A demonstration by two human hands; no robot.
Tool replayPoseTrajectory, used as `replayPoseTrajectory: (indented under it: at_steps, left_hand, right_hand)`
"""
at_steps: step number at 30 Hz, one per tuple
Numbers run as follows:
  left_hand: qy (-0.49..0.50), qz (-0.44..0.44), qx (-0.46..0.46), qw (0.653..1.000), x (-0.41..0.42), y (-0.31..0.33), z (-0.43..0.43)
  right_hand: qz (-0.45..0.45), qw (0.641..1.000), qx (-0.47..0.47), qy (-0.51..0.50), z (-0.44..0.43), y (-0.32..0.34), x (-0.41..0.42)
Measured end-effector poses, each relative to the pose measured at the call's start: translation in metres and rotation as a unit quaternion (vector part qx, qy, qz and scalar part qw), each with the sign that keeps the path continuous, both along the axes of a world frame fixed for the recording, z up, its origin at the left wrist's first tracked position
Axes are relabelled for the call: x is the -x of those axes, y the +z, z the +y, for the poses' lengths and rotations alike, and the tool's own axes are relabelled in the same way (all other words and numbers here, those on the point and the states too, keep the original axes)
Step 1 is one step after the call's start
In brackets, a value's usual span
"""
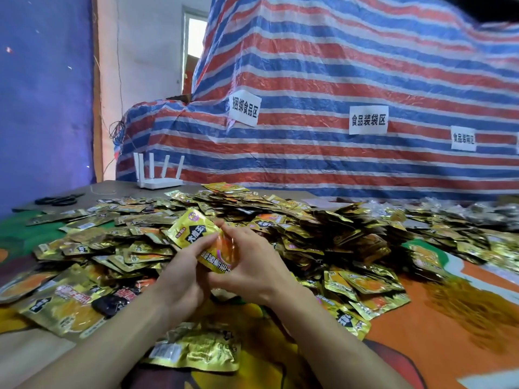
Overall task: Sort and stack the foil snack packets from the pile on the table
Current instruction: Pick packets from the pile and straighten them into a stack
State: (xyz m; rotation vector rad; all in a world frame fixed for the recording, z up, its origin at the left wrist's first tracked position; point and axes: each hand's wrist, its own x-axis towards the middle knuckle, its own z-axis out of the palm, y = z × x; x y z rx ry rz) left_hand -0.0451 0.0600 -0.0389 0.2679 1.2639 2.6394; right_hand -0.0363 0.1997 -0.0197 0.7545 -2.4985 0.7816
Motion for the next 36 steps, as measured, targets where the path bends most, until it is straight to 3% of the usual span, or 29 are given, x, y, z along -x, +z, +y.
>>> replayPoseTrajectory:
  at_steps: [6,11,16,23,26,31,34,36]
  left_hand:
    - [0.012,0.053,0.155,0.986,-0.008,0.0,0.003]
    - [0.062,0.067,0.169,0.981,-0.006,-0.002,0.002]
    - [0.073,0.068,0.166,0.981,-0.005,-0.003,0.003]
    - [0.092,0.075,0.173,0.978,-0.006,0.001,0.001]
    - [0.144,0.085,0.183,0.969,-0.002,0.001,0.0]
    - [0.29,0.142,0.278,0.905,0.007,-0.002,-0.011]
    - [0.356,0.202,0.37,0.834,0.007,-0.003,-0.015]
    - [0.38,0.216,0.415,0.798,0.006,-0.002,-0.018]
  right_hand:
    - [0.009,0.999,0.019,-0.042,0.017,0.016,-0.009]
    - [0.078,0.984,0.032,-0.158,0.068,0.067,0.011]
    - [0.074,0.947,-0.001,-0.312,0.121,0.107,0.053]
    - [0.001,0.899,-0.135,-0.416,0.138,0.067,0.081]
    - [0.018,0.896,-0.141,-0.42,0.136,0.06,0.081]
    - [0.066,0.874,-0.15,-0.457,0.12,0.061,0.072]
    - [0.146,0.908,-0.087,-0.382,0.092,0.053,0.063]
    - [0.151,0.942,-0.047,-0.296,0.067,0.041,0.056]
